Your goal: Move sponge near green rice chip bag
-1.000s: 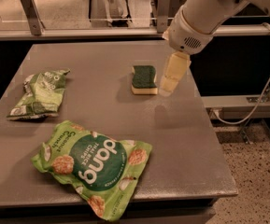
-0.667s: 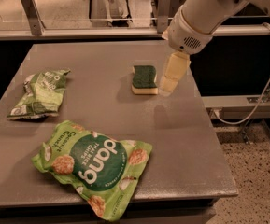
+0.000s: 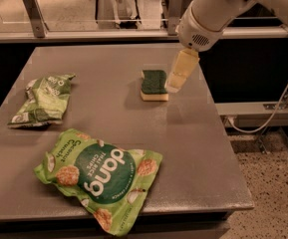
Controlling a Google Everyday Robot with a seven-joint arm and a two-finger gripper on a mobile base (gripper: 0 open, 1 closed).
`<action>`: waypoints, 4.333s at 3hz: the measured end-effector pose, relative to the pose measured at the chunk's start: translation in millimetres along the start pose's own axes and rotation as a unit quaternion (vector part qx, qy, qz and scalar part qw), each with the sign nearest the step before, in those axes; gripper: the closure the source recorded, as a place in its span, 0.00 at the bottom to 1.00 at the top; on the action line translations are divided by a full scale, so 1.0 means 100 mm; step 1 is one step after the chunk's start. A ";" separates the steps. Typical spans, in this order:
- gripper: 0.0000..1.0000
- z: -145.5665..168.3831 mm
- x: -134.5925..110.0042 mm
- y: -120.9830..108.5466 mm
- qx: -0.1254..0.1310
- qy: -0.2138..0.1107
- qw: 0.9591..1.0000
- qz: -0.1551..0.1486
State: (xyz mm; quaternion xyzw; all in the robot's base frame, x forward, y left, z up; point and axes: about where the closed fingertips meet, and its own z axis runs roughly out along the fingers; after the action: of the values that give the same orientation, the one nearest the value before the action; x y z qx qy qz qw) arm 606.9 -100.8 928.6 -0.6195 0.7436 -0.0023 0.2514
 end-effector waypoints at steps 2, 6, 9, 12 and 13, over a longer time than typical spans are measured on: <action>0.00 0.43 -0.02 -0.22 0.006 -0.063 0.997 0.044; 0.41 1.17 0.07 0.16 -0.054 -0.108 0.988 0.098; 1.00 1.12 0.04 0.15 -0.059 -0.105 0.988 0.099; 1.00 0.44 0.02 -0.01 -0.097 -0.160 0.982 0.039; 1.00 0.38 -0.11 0.18 -0.119 -0.192 0.974 0.018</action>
Offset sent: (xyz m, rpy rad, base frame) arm 0.0542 0.0188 -0.0532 0.2512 0.0052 -0.0599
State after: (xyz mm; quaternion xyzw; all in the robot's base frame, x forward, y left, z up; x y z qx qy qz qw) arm 605.7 -74.4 894.3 -0.6207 0.6869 0.2101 0.3141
